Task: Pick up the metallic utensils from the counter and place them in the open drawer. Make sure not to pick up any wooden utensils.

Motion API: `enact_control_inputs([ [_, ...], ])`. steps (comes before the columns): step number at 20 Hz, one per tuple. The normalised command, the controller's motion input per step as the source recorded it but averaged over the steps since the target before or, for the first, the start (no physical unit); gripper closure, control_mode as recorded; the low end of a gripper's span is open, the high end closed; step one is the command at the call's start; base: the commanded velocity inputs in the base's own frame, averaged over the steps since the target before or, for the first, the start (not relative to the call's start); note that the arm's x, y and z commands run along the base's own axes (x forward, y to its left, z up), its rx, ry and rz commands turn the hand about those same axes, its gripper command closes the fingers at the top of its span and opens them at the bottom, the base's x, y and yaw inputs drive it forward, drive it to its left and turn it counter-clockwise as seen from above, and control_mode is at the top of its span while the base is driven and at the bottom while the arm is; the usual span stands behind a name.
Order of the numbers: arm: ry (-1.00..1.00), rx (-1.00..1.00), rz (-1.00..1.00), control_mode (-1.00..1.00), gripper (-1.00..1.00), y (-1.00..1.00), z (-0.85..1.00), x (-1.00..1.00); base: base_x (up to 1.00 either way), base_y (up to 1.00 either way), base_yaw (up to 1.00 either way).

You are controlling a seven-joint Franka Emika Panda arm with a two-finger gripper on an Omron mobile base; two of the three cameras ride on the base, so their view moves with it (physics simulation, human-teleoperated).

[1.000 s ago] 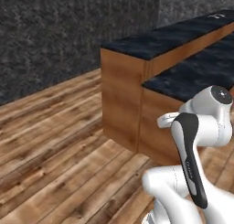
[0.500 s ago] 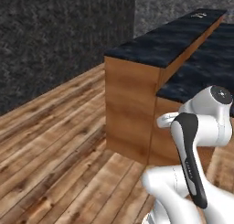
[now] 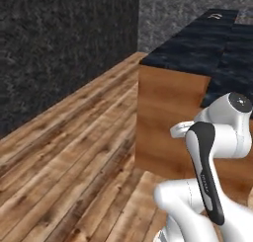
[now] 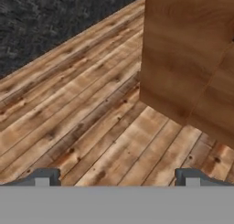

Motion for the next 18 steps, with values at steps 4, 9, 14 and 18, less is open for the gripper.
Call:
enact_control_inputs([
  [4,0.00,0.00,0.00,1.00,-1.00,0.00,0.00,0.00,0.60,1.00,-0.30],
  [9,0.00,0.00,0.00,1.00,-1.00,0.00,0.00,0.00,0.99,1.00,-0.48],
  [14,0.00,0.00,0.00,1.00,-1.00,0.00,0.00,0.00,0.88,1.00,-0.51],
  [18,0.00,0.00,0.00,1.00,-1.00,0.00,0.00,0.00,0.61,1.00,-0.44],
])
